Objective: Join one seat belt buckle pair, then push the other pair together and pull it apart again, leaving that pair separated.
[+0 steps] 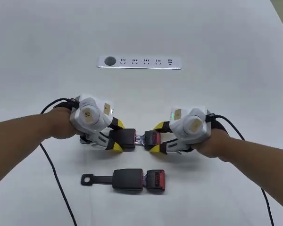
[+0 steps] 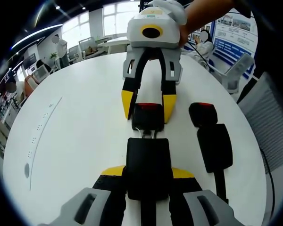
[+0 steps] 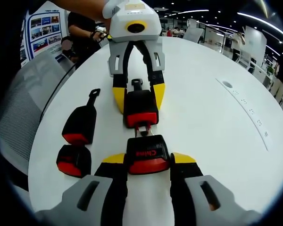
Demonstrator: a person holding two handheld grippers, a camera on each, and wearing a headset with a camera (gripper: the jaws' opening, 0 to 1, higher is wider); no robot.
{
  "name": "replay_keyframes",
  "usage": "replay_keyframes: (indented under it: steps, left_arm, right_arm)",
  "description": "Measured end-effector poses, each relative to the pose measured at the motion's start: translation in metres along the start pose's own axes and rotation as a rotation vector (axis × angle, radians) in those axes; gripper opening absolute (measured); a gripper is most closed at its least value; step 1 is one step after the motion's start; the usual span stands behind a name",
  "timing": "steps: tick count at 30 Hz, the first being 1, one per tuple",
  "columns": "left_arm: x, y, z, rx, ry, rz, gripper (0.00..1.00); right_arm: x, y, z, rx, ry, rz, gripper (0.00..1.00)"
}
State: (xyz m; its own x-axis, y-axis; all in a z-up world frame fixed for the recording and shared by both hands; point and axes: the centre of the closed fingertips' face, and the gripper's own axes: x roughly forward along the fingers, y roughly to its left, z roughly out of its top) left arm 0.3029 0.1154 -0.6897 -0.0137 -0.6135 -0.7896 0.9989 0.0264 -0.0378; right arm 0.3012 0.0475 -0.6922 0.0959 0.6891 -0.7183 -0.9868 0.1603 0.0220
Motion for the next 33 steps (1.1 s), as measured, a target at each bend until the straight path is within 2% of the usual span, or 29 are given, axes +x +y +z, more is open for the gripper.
replay_keyframes:
  steps: [9,15,18,20,28,33]
  left_arm:
    - [0.001,-0.002,0.002,-0.004,-0.010,-0.001,0.35]
    - [0.000,0.000,0.000,-0.006,-0.016,0.000,0.35]
    - [0.001,-0.004,0.003,-0.008,-0.017,0.000,0.35]
    - [-0.001,0.000,0.000,-0.008,-0.016,-0.001,0.35]
    - [0.001,-0.004,0.004,-0.013,-0.014,0.000,0.35]
    - [0.000,-0.002,0.002,-0.015,-0.012,0.000,0.35]
  right_arm:
    - [-0.014,-0.005,-0.015,0.014,-0.008,-0.003,0.33]
    - [-0.031,-0.005,-0.024,0.019,-0.019,-0.006,0.33]
    - [-0.035,-0.008,-0.029,0.026,-0.026,-0.009,0.33]
    - [-0.039,-0.007,-0.031,0.026,-0.029,-0.009,0.33]
    - [-0.049,-0.012,-0.043,0.023,-0.028,-0.004,0.33]
    - [-0.056,-0.012,-0.049,0.028,-0.034,-0.009,0.33]
